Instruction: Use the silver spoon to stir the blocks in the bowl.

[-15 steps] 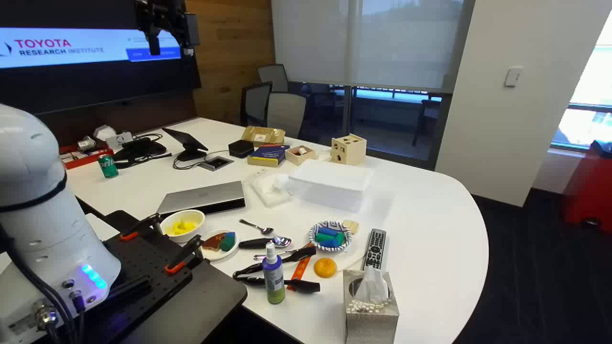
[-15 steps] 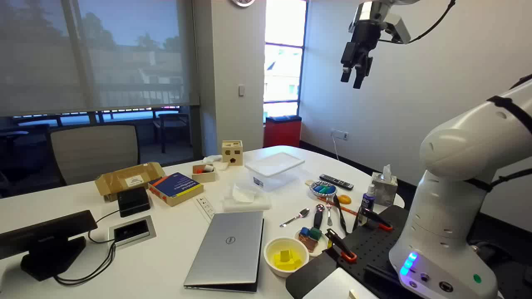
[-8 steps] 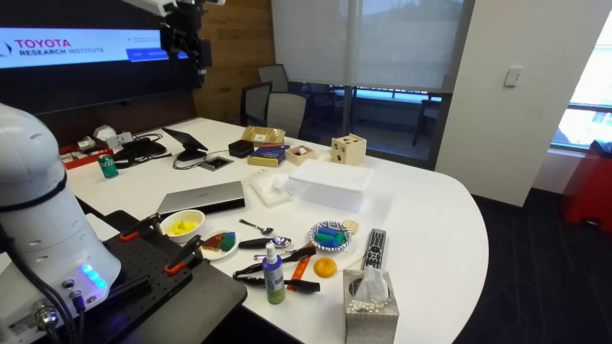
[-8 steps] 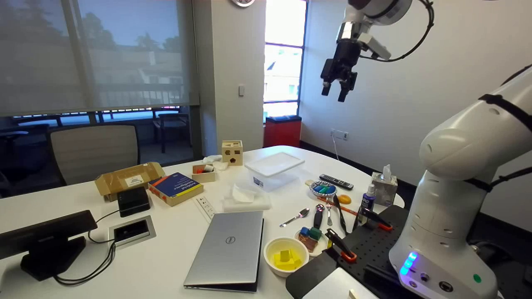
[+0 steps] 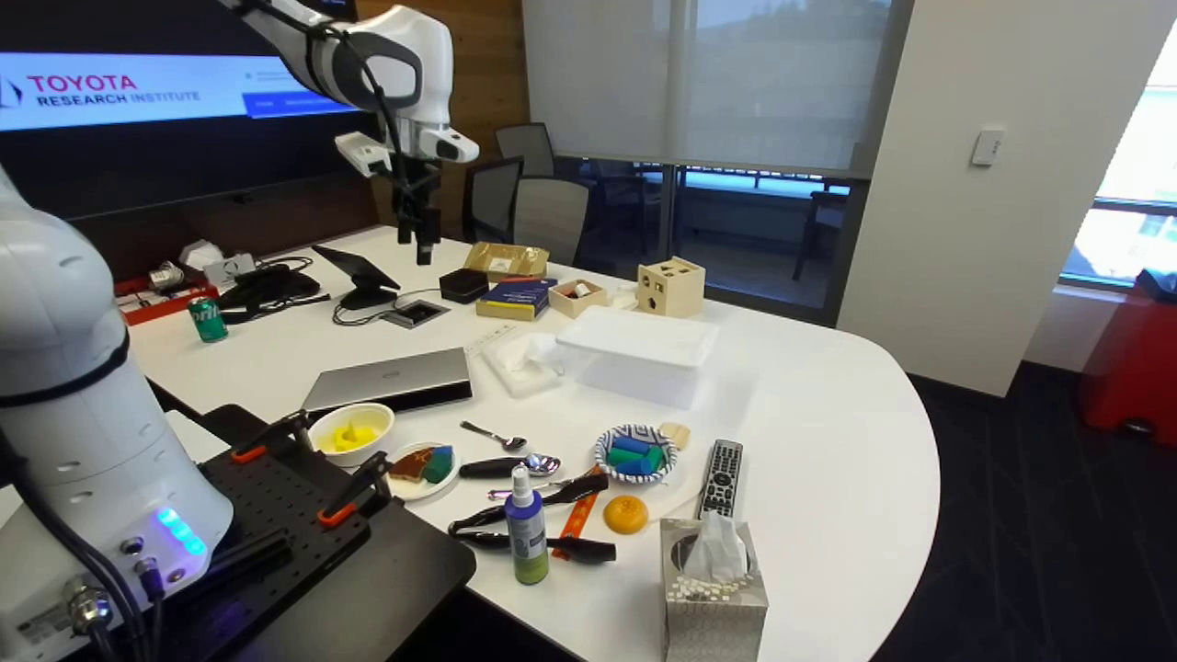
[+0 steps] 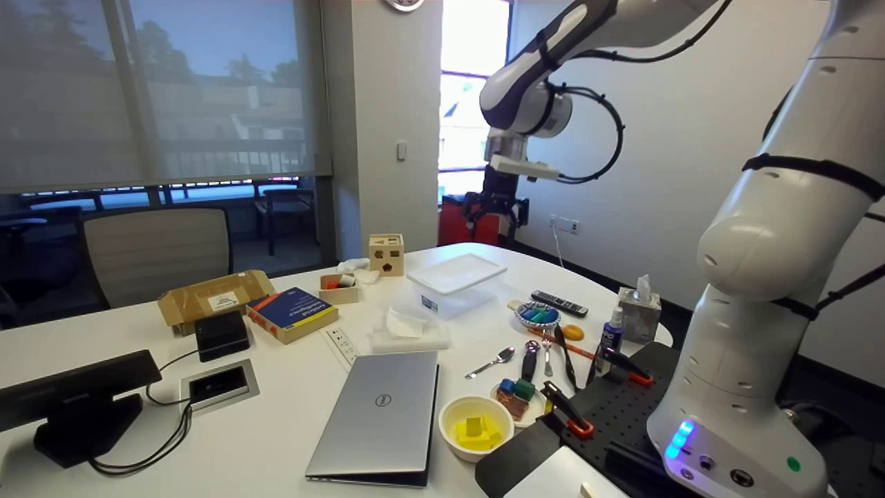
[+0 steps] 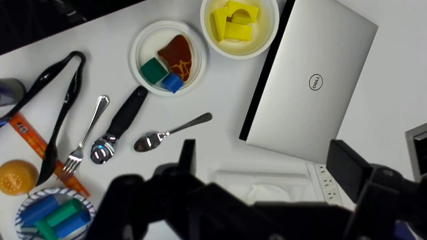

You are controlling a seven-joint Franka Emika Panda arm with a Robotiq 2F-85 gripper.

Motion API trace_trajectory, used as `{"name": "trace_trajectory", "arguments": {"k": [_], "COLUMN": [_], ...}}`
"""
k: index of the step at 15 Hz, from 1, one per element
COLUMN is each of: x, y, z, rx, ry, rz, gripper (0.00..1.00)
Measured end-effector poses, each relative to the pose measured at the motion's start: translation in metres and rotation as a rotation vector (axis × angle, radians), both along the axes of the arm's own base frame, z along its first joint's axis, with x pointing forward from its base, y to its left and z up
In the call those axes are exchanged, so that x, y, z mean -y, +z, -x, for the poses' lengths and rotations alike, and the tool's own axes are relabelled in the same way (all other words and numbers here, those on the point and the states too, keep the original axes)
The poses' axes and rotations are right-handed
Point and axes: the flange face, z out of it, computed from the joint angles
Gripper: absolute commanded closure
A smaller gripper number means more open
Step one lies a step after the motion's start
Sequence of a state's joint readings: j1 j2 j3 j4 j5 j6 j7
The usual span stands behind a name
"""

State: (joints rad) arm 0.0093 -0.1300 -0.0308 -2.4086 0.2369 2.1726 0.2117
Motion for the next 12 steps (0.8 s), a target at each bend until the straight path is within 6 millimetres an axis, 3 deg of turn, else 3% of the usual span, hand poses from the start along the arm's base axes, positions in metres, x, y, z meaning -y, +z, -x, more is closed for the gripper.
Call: {"name": "trace_trajectory", "arguments": {"k": [4, 7, 9, 12], "x": [-0.021, -0.028, -0.029, -0.025], "y": [-0.104, -0.174, -0.210, -0.244], "z": [-0.025, -0.027, -0.023, -0.014], "rx": [-0.046, -0.049, -0.051, -0.069], "ry": [-0.218, -0.381, -0.487, -0.622], "rz": [-0.005, -0.029, -0.028, -0.005], "gripper": [0.00, 0.00, 0.00, 0.00]}}
